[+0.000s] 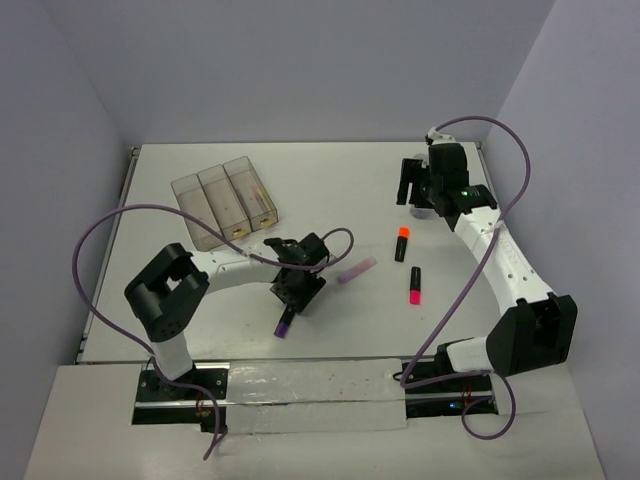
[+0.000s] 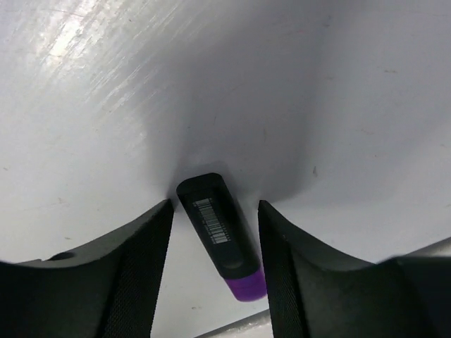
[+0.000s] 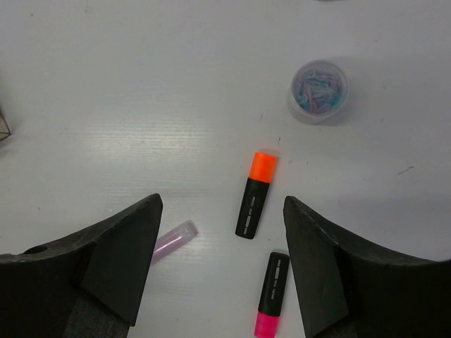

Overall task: Sort the stationery into containers
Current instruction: Pick up the pen from the center of the board, then place the pen in the storage box.

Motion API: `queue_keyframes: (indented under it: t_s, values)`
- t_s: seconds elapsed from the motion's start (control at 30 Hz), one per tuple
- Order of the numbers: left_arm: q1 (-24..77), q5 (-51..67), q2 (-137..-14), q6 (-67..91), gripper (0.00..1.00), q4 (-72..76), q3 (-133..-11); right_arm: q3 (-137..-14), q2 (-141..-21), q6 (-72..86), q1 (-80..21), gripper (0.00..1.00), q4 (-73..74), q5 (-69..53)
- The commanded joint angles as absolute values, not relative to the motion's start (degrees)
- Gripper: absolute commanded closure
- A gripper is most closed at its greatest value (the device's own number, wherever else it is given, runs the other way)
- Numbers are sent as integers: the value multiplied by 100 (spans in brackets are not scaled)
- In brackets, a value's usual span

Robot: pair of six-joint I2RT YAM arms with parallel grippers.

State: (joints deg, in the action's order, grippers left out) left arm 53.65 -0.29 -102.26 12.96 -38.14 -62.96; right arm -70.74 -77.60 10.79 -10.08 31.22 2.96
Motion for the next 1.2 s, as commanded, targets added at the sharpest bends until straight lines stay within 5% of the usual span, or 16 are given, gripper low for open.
queue_keyframes:
  t_s: [0.0,0.1,0.2,0.23,0.87,1.17]
  values:
    - [5593,-14,-10520,1427,45,-3606,-5949,-7081,-7465,932,-940,23,3006,258]
    - [5634,190,-10528,1474,59,-3626,-5824,-7026,-7398,870,-903,23,3006,325]
    - [5634,303,-10661,1463,95,-3641,-5860,-6954,-7352,870,-850,23,2982,275]
    - [5634,350,-10697,1447,100,-3646,-5883,-6931,-7339,870,-842,23,2958,249]
    - [3699,89,-10433,552,100,-4535,-9451,-7070,-7309,1025,-791,23,2809,-300]
    - [668,1095,-10894,1779,100,-4114,-11001,-7160,-7507,1129,-800,23,2810,-501]
